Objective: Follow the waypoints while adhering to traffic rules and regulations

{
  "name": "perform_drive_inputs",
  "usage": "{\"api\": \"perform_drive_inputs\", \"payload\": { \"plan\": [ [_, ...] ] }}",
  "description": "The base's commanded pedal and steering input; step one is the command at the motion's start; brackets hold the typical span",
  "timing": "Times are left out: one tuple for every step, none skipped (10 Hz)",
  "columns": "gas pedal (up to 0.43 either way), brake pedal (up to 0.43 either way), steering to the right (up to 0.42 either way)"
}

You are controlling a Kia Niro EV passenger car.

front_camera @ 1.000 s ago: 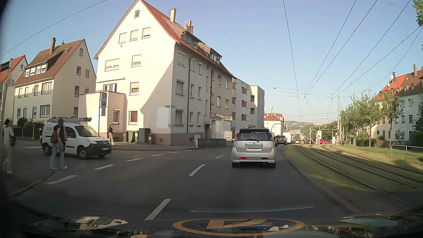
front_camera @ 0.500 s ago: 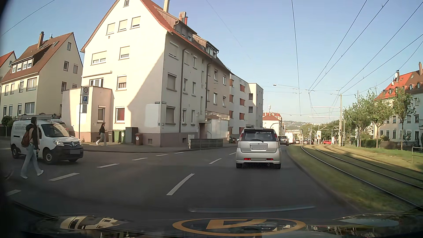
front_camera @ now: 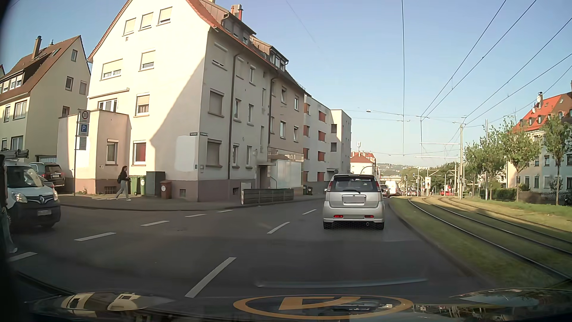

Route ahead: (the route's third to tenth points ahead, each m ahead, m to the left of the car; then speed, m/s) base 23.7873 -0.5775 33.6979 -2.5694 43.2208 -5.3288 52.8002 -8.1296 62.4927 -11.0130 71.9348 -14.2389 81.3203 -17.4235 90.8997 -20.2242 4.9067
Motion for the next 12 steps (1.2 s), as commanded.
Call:
{"api": "perform_drive_inputs", "payload": {
  "plan": [
    [0.039,0.0,0.043],
    [0.028,0.0,0.043],
    [0.02,0.0,0.043],
    [0.008,0.0,0.044],
    [0.0,0.0,0.046],
    [0.0,0.0,0.048],
    [0.0,0.0,0.05],
    [0.0,0.0,0.052],
    [0.0,0.0,0.053],
    [0.0,0.0,0.055],
    [0.0,0.0,0.055],
    [0.0,0.0,0.055]
  ]
}}
